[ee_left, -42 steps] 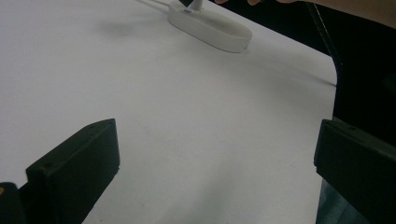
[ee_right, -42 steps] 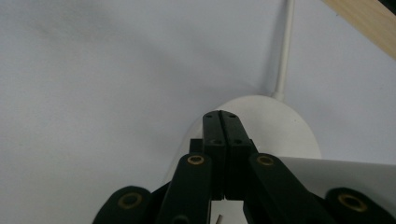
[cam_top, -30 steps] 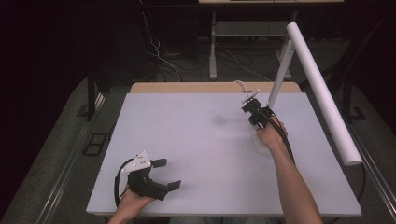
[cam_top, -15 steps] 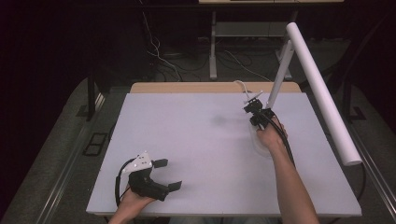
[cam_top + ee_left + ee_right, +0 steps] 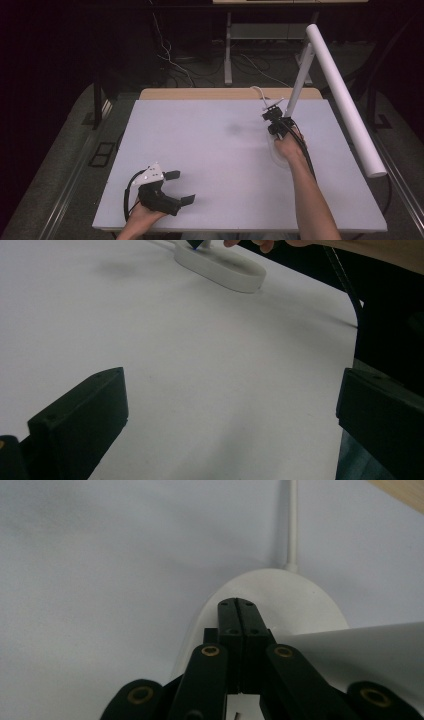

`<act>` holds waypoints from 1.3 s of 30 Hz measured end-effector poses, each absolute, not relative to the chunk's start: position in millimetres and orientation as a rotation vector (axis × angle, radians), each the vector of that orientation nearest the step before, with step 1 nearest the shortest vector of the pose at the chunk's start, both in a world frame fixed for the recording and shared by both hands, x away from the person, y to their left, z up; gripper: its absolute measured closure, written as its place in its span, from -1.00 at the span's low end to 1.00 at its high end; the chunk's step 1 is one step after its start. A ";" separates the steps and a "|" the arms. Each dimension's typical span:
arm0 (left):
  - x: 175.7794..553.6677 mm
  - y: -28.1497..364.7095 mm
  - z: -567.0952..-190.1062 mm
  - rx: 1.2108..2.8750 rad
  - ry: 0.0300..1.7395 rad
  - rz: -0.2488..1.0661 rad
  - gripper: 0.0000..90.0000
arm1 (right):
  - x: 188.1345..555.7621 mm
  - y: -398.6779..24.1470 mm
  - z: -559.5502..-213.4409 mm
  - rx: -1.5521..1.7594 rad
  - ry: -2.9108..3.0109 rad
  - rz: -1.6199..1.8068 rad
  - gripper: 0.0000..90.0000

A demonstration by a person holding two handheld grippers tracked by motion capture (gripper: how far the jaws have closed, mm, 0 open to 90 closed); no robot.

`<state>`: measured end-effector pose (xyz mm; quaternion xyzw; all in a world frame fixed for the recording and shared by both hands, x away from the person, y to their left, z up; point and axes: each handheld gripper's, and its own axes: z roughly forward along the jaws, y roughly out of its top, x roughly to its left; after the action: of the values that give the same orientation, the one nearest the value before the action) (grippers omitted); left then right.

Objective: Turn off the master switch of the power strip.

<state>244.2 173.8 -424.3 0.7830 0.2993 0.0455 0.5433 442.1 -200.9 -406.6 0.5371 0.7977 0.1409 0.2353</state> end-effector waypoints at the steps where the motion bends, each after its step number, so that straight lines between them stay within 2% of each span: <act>1: 244.1 173.8 -424.2 1.859 0.708 0.109 -1.00 | 442.5 -198.6 -407.6 1.470 2.184 0.365 1.00; 14: 246.1 175.3 -425.5 1.856 0.723 0.106 -1.00 | 444.1 -193.9 -405.2 1.383 2.182 0.279 0.99; 32: 246.0 175.9 -425.8 1.856 0.724 0.104 -1.00 | 430.6 -198.4 -383.8 1.365 2.223 0.451 0.98; 39: 245.6 175.1 -425.9 1.857 0.723 0.103 -1.00 | 418.1 -198.6 -371.9 1.352 2.241 0.584 0.90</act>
<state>245.6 175.1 -425.9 0.7818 0.3046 0.0434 0.5423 418.1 -198.6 -371.9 0.4910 0.8136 0.2122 0.2279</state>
